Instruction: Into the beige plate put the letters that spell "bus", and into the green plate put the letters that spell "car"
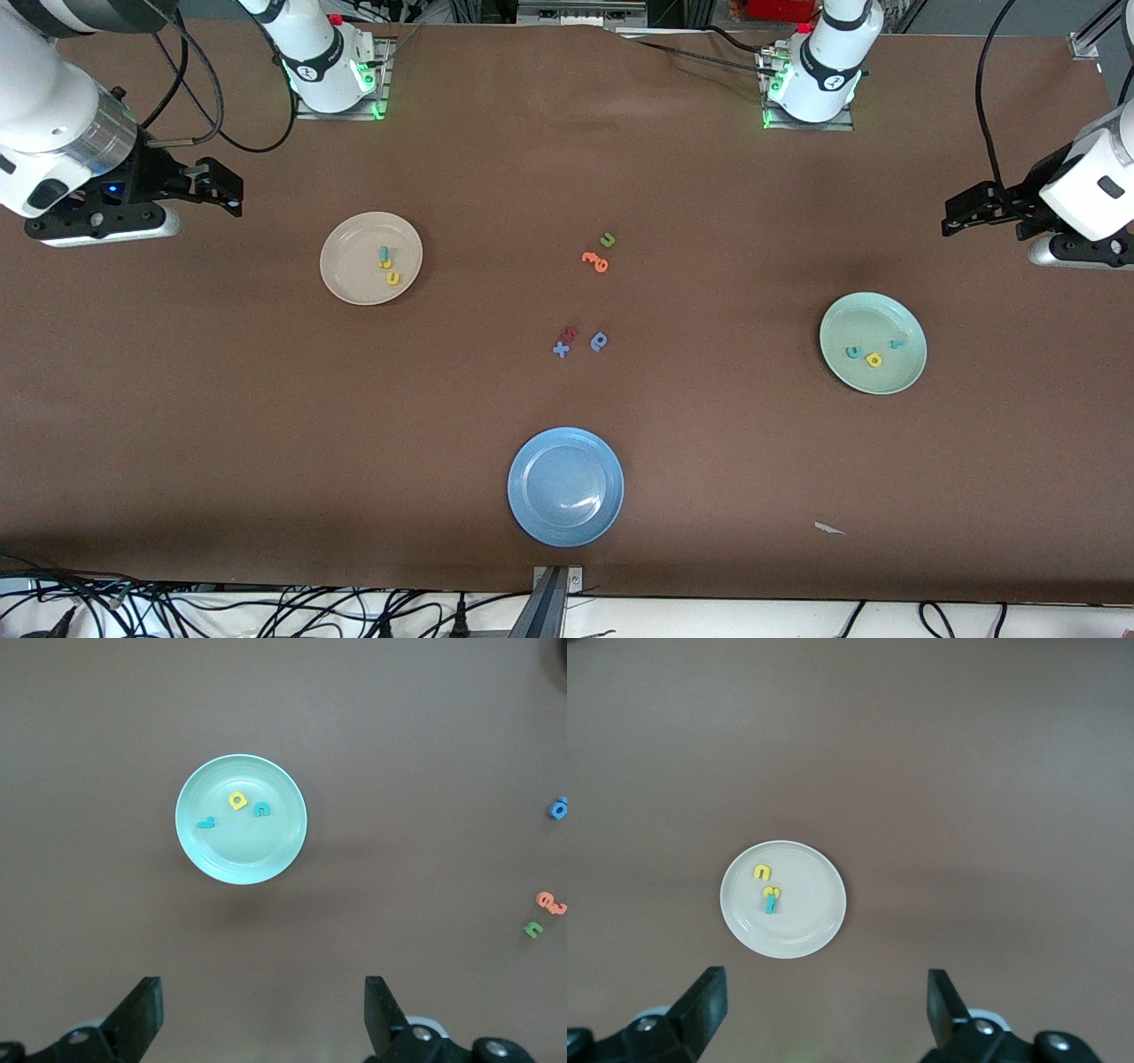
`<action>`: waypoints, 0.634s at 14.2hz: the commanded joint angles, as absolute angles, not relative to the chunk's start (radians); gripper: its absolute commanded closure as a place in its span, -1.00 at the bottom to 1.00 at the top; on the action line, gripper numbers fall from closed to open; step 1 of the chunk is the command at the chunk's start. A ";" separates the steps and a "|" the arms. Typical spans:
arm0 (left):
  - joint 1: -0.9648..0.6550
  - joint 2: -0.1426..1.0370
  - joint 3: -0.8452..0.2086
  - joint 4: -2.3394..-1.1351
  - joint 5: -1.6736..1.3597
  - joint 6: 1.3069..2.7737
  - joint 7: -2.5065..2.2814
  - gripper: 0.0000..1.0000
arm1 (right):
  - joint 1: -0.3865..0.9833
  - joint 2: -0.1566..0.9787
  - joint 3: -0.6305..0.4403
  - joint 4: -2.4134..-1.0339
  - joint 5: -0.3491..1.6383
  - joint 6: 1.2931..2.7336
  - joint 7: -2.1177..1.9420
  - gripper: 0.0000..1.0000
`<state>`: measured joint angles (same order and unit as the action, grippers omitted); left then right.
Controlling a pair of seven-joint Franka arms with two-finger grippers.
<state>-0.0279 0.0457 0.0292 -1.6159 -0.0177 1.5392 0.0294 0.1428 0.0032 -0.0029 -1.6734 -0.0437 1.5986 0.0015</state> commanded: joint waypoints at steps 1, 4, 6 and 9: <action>-0.025 0.054 0.031 -1.591 -0.008 1.520 0.058 -1.00 | 0.103 0.017 -0.009 -1.641 -0.023 1.582 -0.058 -1.00; -0.025 0.054 0.031 -1.591 -0.008 1.520 0.058 -1.00 | 0.100 0.018 -0.006 -1.638 -0.029 1.554 -0.057 -1.00; -0.023 0.054 0.031 -1.591 -0.008 1.520 0.058 -1.00 | 0.107 0.038 -0.006 -1.611 -0.031 1.559 -0.048 -1.00; -0.023 0.054 0.031 -1.591 -0.008 1.522 0.058 -1.00 | 0.110 0.054 -0.003 -1.585 -0.009 1.551 -0.048 -1.00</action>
<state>-0.0274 0.0457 0.0293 -1.6159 -0.0177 1.5392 0.0294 0.1078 0.0248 -0.0086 -1.6397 -0.0378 1.5830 -0.0428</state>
